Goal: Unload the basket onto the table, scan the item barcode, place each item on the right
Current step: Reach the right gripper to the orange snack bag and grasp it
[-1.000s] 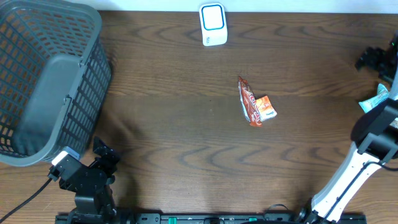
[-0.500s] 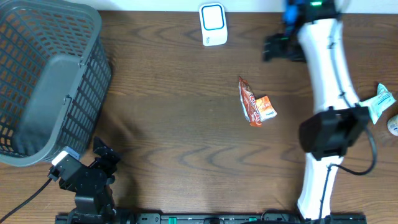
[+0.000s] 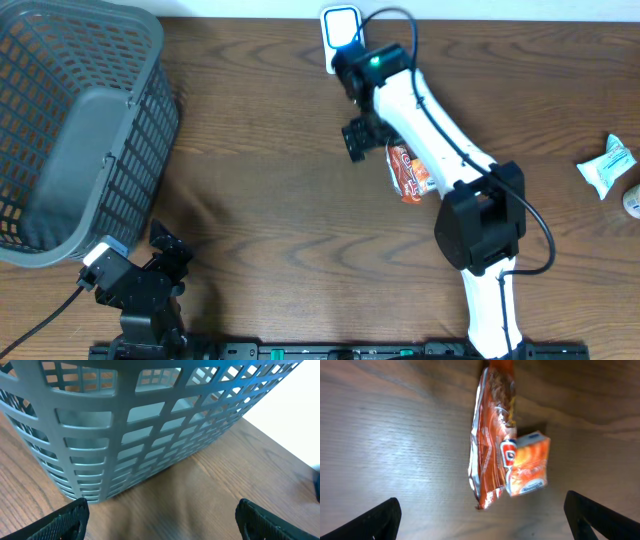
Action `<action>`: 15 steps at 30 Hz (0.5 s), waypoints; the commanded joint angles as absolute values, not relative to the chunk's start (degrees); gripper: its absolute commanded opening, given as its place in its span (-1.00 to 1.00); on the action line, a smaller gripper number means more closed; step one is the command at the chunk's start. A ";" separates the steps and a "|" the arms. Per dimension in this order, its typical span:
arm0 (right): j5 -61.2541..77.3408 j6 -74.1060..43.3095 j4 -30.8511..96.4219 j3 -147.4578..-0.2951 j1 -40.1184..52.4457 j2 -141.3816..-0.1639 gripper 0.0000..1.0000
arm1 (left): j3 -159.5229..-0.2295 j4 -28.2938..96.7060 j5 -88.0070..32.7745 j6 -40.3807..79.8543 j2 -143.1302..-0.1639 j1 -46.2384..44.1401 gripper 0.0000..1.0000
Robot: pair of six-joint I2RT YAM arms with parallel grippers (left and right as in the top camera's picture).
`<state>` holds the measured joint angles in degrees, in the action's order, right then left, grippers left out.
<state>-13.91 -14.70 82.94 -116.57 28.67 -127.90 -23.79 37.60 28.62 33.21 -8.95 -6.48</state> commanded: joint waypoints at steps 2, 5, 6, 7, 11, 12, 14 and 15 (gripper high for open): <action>-20.56 -16.08 79.20 -109.86 29.52 -127.39 0.96 | -23.94 37.69 28.91 33.30 -8.75 -6.61 0.86; -22.65 -15.94 75.35 -106.02 29.50 -127.39 0.85 | -23.94 37.69 28.93 33.30 -8.75 -6.61 0.86; -22.61 -15.57 74.39 -105.16 29.50 -127.39 0.81 | -23.94 37.69 28.93 33.30 -8.75 -6.61 0.86; -22.68 -15.22 73.32 -104.14 29.50 -127.39 0.79 | -23.94 37.69 28.91 33.30 -8.75 -6.61 0.86; -23.79 -12.75 68.29 -99.53 29.52 -127.42 0.74 | -23.94 37.69 28.93 33.30 -8.75 -6.61 0.87; -24.47 -12.78 67.02 -98.26 29.52 -127.42 0.73 | -23.94 37.69 28.93 33.30 -8.75 -6.61 0.86; -25.21 -12.78 65.23 -96.18 29.52 -127.42 0.69 | -23.94 37.69 28.91 33.30 -8.75 -6.61 0.86; -25.19 -12.78 64.45 -95.33 29.58 -127.42 0.68 | -23.94 37.69 28.93 33.30 -8.75 -6.61 0.86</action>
